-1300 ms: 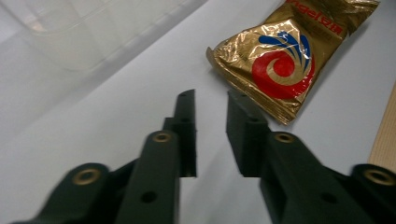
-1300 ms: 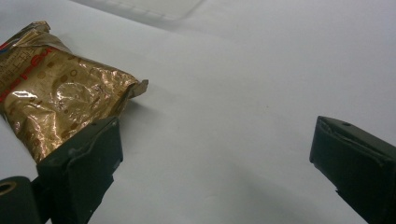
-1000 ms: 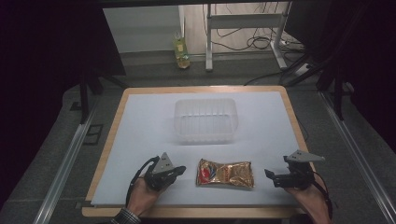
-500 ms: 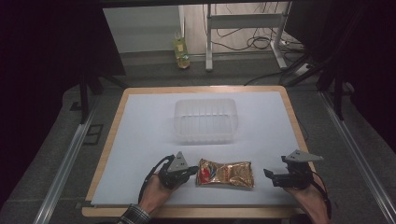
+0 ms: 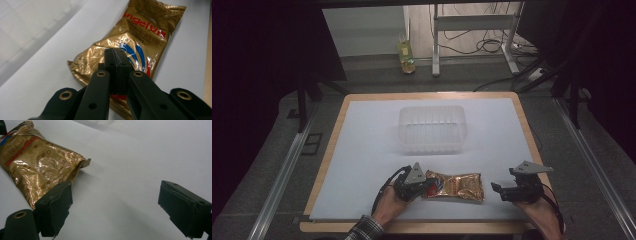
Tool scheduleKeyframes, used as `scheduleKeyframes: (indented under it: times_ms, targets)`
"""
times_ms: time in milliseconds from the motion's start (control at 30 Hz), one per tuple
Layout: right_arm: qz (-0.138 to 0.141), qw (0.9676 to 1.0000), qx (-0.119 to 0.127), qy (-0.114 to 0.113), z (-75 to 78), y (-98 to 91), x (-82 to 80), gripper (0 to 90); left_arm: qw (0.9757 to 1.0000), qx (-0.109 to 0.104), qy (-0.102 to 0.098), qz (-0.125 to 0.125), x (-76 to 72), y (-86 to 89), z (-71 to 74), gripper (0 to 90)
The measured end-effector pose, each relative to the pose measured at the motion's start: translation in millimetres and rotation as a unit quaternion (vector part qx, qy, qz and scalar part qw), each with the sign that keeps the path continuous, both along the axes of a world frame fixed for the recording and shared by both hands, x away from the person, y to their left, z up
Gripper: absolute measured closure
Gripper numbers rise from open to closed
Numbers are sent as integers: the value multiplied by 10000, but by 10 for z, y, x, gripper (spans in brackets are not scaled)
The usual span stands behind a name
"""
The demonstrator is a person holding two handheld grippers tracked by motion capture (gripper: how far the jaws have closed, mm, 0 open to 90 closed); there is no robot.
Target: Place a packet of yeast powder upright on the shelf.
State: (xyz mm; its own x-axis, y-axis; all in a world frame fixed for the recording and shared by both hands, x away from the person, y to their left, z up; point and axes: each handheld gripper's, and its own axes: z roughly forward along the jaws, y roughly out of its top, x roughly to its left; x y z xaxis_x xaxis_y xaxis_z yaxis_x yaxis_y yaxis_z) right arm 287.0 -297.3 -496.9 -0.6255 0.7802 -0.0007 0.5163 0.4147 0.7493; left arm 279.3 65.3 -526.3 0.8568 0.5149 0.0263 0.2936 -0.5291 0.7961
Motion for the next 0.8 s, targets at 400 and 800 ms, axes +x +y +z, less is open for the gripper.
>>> scheduleKeyframes:
  times_ms: [400,800]
  targets:
    - [37,10000,54,12,16,12,-21,124,10000,1,37,1,23,51,-46,896]
    - [108,9997,192,128,30,45,-37,137,9999,92,-26,54,-3,53,-54,896]
